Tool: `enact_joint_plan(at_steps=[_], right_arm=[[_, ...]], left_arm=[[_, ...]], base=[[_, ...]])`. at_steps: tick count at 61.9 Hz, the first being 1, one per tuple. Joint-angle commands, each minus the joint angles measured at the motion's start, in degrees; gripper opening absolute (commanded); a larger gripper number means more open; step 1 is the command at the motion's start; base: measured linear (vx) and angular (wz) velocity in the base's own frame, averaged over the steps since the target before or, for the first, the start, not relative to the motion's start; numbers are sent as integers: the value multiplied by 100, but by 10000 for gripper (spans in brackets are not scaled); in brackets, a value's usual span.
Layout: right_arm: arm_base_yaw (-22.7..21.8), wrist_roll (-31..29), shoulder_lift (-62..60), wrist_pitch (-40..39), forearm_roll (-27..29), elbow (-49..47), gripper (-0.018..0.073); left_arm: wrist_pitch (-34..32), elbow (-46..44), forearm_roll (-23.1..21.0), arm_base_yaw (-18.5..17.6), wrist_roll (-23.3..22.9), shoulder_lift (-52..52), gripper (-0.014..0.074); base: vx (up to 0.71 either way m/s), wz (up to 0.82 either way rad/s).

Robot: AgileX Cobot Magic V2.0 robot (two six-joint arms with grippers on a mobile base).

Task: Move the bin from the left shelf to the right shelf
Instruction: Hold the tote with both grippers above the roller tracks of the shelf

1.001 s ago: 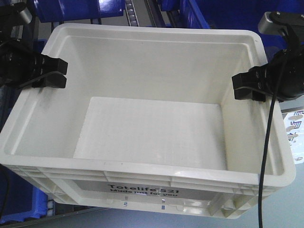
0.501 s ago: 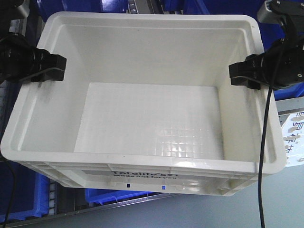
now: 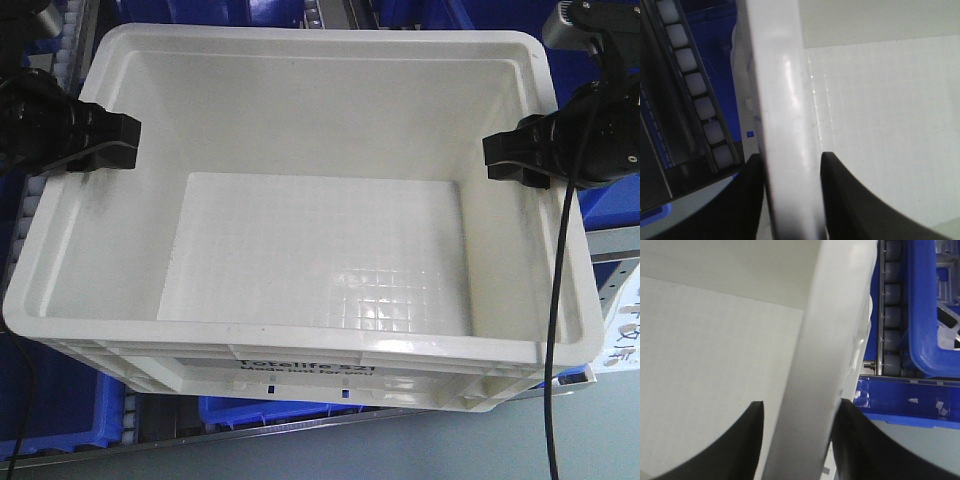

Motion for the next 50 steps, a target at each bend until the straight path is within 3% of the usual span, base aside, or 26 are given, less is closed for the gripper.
enact_joint_plan(at_steps=[1, 50], right_arm=[[-32, -155, -205, -697, -32, -271, -8], [-32, -155, -205, -677, -32, -271, -8]], left_arm=[[-277, -252, -396, -39, 175, -288, -1], [-277, -252, -396, -39, 175, -288, -1]], base=[[4, 17], [6, 13]])
